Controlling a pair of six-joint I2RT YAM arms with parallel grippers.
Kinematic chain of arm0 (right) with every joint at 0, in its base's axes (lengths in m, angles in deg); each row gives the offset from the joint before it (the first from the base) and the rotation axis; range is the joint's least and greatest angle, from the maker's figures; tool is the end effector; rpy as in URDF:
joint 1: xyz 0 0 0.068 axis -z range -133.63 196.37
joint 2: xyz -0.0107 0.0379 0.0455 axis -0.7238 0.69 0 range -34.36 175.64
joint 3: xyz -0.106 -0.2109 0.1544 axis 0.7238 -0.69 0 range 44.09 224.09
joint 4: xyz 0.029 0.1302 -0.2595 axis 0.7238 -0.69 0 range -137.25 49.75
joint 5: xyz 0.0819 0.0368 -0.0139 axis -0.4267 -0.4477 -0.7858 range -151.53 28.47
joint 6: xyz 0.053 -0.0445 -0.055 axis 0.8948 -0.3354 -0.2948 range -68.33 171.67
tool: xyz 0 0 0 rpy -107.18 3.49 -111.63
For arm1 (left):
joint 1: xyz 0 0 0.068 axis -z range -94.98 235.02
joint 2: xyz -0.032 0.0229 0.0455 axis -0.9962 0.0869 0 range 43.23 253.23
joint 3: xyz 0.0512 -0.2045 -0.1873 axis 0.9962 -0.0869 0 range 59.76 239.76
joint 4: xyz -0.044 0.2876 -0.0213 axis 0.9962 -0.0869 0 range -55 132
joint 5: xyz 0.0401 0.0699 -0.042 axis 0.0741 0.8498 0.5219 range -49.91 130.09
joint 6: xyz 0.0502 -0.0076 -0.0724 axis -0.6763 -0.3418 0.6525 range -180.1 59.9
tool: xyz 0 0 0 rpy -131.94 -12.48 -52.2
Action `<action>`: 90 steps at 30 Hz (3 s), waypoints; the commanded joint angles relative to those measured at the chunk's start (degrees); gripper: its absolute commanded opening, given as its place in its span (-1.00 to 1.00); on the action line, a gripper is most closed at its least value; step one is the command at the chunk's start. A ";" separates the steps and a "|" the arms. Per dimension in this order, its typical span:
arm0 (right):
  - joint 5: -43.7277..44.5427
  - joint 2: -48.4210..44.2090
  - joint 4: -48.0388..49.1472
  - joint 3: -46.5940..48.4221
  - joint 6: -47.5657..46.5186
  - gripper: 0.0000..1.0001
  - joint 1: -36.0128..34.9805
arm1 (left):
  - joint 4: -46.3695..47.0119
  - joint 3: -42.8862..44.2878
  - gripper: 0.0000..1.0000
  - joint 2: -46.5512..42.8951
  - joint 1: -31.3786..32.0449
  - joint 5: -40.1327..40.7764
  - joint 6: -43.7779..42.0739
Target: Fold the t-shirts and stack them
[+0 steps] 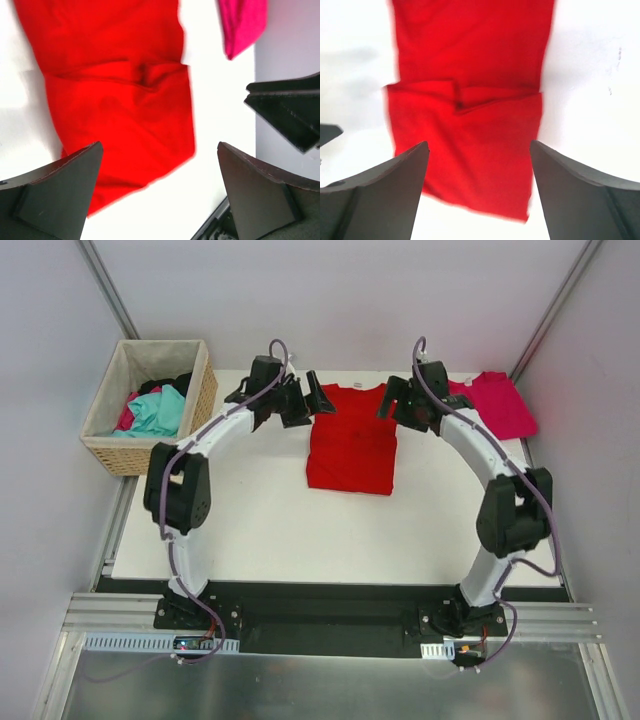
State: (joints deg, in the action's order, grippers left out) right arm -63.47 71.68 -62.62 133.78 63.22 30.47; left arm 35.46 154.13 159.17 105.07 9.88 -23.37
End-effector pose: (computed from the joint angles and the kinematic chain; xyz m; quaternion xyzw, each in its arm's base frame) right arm 0.4776 0.1389 0.2605 -0.0415 0.9005 0.1175 0.4166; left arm 0.4979 -0.2239 0.2464 0.0125 0.8387 -0.4327 0.3304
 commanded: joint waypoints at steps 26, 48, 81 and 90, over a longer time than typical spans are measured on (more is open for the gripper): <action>4.92 -12.42 7.79 -25.19 -0.21 0.67 -8.80 | 17.53 -27.84 0.97 -9.24 8.16 2.18 5.99; 2.46 -11.56 6.99 -24.12 2.51 0.65 -10.29 | 17.27 -30.56 0.95 -9.86 6.40 2.18 5.28; 27.69 -3.38 -10.76 -15.34 -6.54 0.67 -12.14 | -38.28 0.37 0.82 0.43 10.70 39.62 -11.59; 27.69 -4.44 -11.64 -13.49 -7.33 0.67 -12.22 | -38.54 4.25 0.82 -1.42 12.73 38.48 -11.33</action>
State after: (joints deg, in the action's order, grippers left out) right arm -37.46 68.90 -72.46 117.65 56.95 18.67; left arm -1.37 156.43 160.66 116.96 47.93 -33.99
